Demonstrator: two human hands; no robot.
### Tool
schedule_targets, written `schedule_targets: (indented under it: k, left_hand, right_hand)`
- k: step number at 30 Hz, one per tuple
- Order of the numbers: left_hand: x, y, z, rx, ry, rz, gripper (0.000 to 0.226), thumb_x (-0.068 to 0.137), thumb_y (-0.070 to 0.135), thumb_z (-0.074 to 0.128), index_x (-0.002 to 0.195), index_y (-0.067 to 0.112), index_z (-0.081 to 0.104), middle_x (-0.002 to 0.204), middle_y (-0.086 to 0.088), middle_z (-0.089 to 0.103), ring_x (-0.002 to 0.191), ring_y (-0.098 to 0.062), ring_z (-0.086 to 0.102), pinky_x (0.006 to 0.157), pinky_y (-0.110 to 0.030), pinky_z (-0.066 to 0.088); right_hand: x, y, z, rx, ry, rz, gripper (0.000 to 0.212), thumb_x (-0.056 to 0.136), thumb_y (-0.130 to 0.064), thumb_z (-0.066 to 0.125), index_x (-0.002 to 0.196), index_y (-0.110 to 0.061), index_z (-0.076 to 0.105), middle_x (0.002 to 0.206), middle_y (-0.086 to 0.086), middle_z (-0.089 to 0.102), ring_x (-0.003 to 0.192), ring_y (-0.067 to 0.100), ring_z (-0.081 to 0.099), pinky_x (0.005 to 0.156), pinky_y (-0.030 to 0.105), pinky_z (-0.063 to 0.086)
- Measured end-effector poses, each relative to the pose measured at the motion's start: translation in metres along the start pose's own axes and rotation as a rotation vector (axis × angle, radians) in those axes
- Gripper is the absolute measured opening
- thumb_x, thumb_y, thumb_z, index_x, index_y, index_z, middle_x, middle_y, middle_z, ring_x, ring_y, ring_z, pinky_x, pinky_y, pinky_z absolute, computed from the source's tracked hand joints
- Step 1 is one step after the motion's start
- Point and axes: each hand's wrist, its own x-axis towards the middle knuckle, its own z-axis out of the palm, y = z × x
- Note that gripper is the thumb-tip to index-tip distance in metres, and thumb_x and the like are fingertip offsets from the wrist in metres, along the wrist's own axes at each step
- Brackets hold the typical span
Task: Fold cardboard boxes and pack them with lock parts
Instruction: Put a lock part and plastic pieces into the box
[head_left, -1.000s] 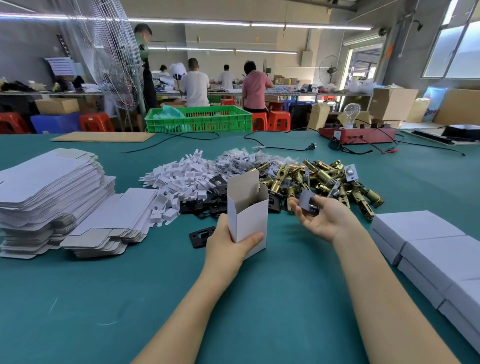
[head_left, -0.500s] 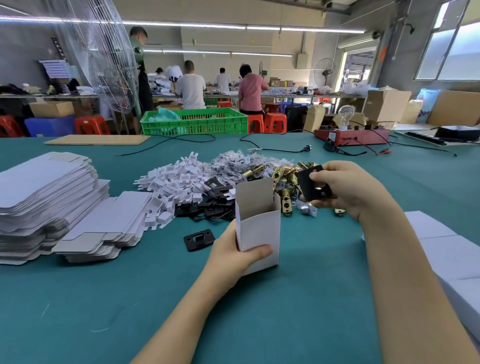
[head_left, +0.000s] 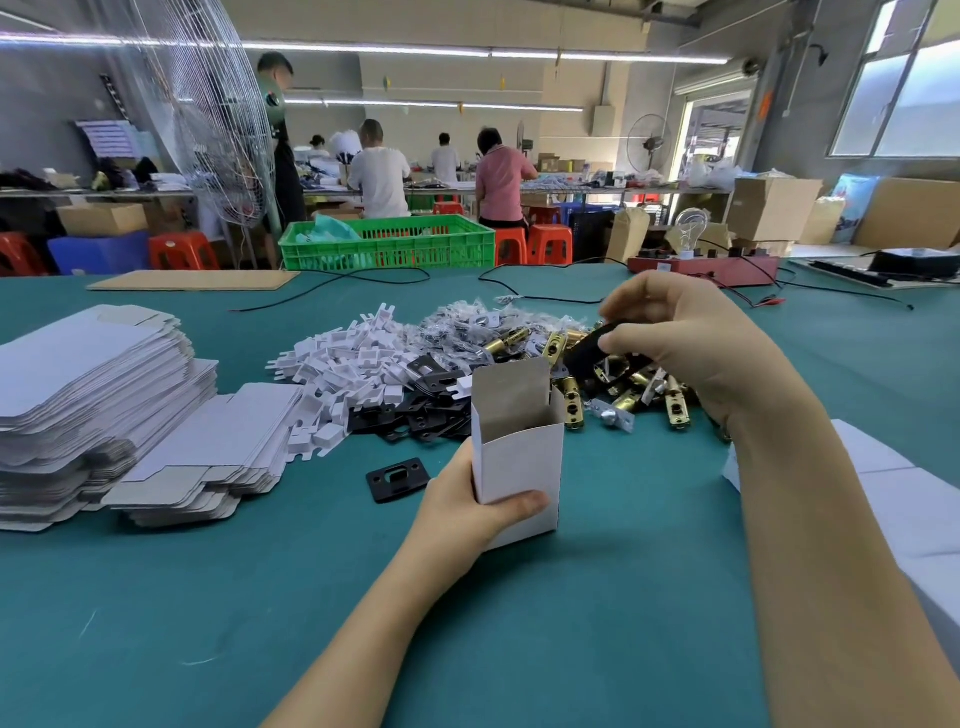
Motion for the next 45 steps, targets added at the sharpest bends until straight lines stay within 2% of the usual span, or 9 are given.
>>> schedule_targets:
  k: [4,9,12,15,21,29,37,41,45]
  left_hand:
    - [-0.001,0.001,0.0,0.014,-0.019,0.013,0.051,0.067,0.03,0.08,0.112,0.042,0.059,0.104,0.023,0.069,0.097,0.005,0.064,0.071,-0.007,0.047]
    - [0.0,0.001,0.0,0.028,-0.012,0.006,0.048,0.066,0.034,0.08,0.105,0.052,0.059,0.103,0.025,0.069,0.097,0.005,0.063,0.072,-0.009,0.048]
    - [0.0,0.001,0.0,0.04,-0.015,0.006,0.048,0.066,0.036,0.08,0.102,0.058,0.058,0.104,0.024,0.068,0.097,0.005,0.063,0.073,-0.012,0.049]
    - [0.0,0.001,0.0,0.028,-0.012,0.001,0.049,0.065,0.035,0.08,0.105,0.053,0.058,0.103,0.024,0.069,0.095,0.005,0.064,0.073,-0.013,0.049]
    - [0.0,0.001,0.0,-0.002,-0.012,-0.001,0.047,0.066,0.032,0.08,0.103,0.052,0.059,0.102,0.022,0.07,0.095,0.003,0.065,0.072,-0.015,0.051]
    - [-0.001,0.005,0.002,-0.012,-0.032,0.023,0.049,0.068,0.027,0.079,0.103,0.056,0.06,0.104,0.018,0.07,0.097,-0.002,0.065,0.072,-0.015,0.05]
    - [-0.002,0.006,0.002,-0.027,-0.028,0.015,0.048,0.068,0.026,0.079,0.108,0.045,0.059,0.101,0.021,0.07,0.095,0.002,0.065,0.071,-0.012,0.05]
    - [-0.003,0.006,0.001,-0.027,-0.037,0.007,0.051,0.068,0.024,0.078,0.113,0.041,0.06,0.104,0.019,0.07,0.098,0.0,0.065,0.075,-0.013,0.051]
    - [-0.001,0.006,0.001,-0.051,-0.029,-0.024,0.047,0.065,0.025,0.08,0.109,0.031,0.066,0.104,0.01,0.073,0.1,-0.009,0.067,0.082,-0.021,0.054]
  right_hand:
    - [-0.009,-0.025,0.008,-0.106,-0.139,-0.124,0.028,0.082,0.002,0.064,0.091,-0.024,0.071,0.08,0.003,0.066,0.064,0.011,0.056,0.058,0.017,0.045]
    - [-0.014,-0.038,0.022,-0.301,-0.312,-0.169,0.028,0.083,0.002,0.061,0.086,-0.024,0.069,0.082,0.005,0.069,0.074,0.022,0.064,0.069,0.03,0.052]
    - [-0.012,-0.037,0.032,-0.451,-0.355,-0.199,0.025,0.085,0.0,0.06,0.085,-0.025,0.063,0.083,-0.009,0.065,0.077,0.01,0.062,0.068,0.018,0.049]
    - [-0.01,-0.034,0.04,-0.549,-0.394,-0.196,0.021,0.086,-0.002,0.059,0.085,-0.023,0.062,0.085,-0.005,0.066,0.081,0.014,0.062,0.071,0.028,0.053]
    - [-0.008,-0.031,0.045,-0.603,-0.447,-0.172,0.021,0.087,-0.005,0.06,0.083,-0.026,0.06,0.081,-0.007,0.064,0.068,0.001,0.054,0.055,0.013,0.041]
    - [-0.007,-0.026,0.048,-0.628,-0.549,-0.123,0.029,0.086,-0.004,0.061,0.076,-0.031,0.059,0.082,-0.005,0.065,0.073,0.007,0.057,0.065,0.022,0.045]
    - [-0.004,-0.024,0.044,-0.583,-0.464,-0.135,0.009,0.089,-0.018,0.063,0.095,-0.022,0.068,0.083,-0.01,0.066,0.065,-0.003,0.058,0.053,0.011,0.043]
    - [-0.004,-0.023,0.031,-0.472,-0.323,-0.135,0.006,0.09,-0.019,0.062,0.09,-0.023,0.068,0.078,-0.005,0.071,0.071,0.008,0.066,0.066,0.023,0.051]
    - [0.0,-0.01,0.011,-0.404,-0.183,-0.059,0.009,0.092,-0.022,0.06,0.089,-0.017,0.067,0.075,0.0,0.072,0.062,0.009,0.065,0.057,0.02,0.044]
